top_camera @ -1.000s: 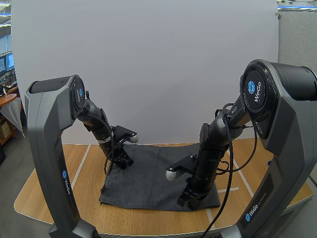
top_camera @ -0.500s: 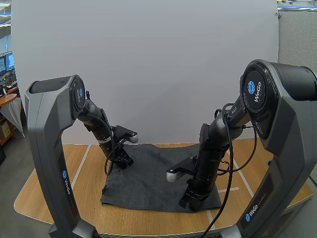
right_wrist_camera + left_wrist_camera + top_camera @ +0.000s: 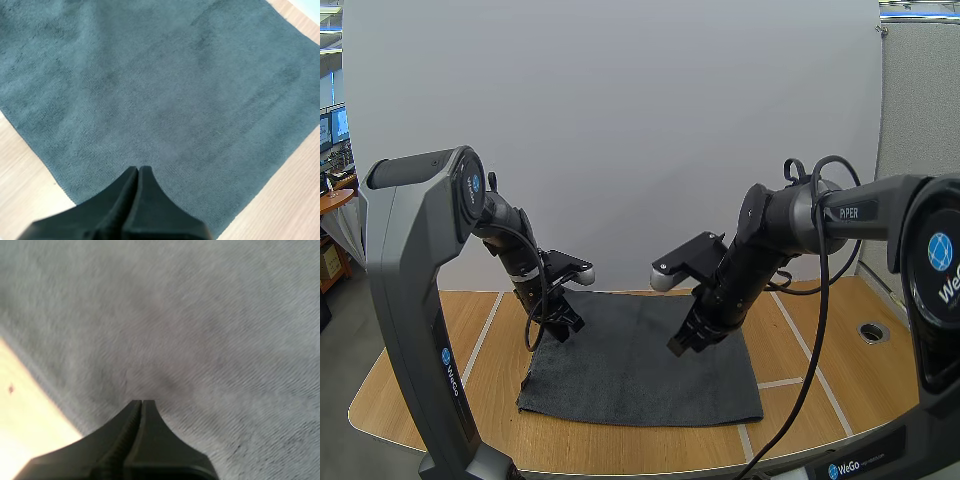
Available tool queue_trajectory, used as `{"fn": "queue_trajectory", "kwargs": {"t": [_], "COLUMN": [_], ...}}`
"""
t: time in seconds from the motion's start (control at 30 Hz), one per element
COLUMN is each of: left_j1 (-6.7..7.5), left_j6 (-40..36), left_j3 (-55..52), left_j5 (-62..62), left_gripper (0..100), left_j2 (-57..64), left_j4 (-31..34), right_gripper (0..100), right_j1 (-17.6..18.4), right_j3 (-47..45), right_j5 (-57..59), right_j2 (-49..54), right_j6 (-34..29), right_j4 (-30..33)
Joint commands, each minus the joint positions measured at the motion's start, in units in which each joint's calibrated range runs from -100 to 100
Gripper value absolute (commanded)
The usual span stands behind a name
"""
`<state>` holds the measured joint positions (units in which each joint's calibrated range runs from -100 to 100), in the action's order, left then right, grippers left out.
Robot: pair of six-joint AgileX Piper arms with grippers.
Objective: Fold the towel
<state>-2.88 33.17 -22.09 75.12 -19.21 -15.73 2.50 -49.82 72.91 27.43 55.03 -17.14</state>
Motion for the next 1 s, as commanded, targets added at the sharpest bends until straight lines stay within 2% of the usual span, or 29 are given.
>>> {"fn": "queue_trajectory", "kwargs": {"t": [0.0,0.13,0.33,0.5,0.6,0.77,0.97], "left_j1": [-0.83,-1.34,-1.33,-1.15,-1.15,-1.15,-1.30], "left_j6": [-0.3,-0.3,0.1,1.3,1.3,1.2,1.2], "left_j3": [-0.1,-0.1,-0.9,-5.4,-5.9,-7.8,-13.1], "left_j5": [1.1,0.3,-0.9,-9.6,-8.4,-6.1,-9.8], "left_gripper": [0,0,0,0,0,0,0], "left_j2": [0.6,0.6,0.6,0.6,0.6,0.6,0.6], "left_j4": [0.2,0.2,-0.8,-1.2,-1.1,0.2,2.8], "right_gripper": [0,0,0,0,0,0,0], "right_j1": [-0.2,-0.2,-0.2,-0.2,-0.2,-0.2,-0.2], "right_j3": [0.3,0.3,0.3,0.3,0.3,0.3,0.3], "right_j5": [-0.3,-0.3,-0.3,-0.3,-0.5,-1.1,-2.7], "right_j2": [0.7,0.7,0.7,0.7,0.7,0.7,0.7], "right_j6": [-0.4,-0.4,-0.4,-0.3,-0.3,-0.3,-0.3], "right_j4": [-0.1,-0.1,-0.1,-0.1,-0.1,-0.1,-0.1]}}
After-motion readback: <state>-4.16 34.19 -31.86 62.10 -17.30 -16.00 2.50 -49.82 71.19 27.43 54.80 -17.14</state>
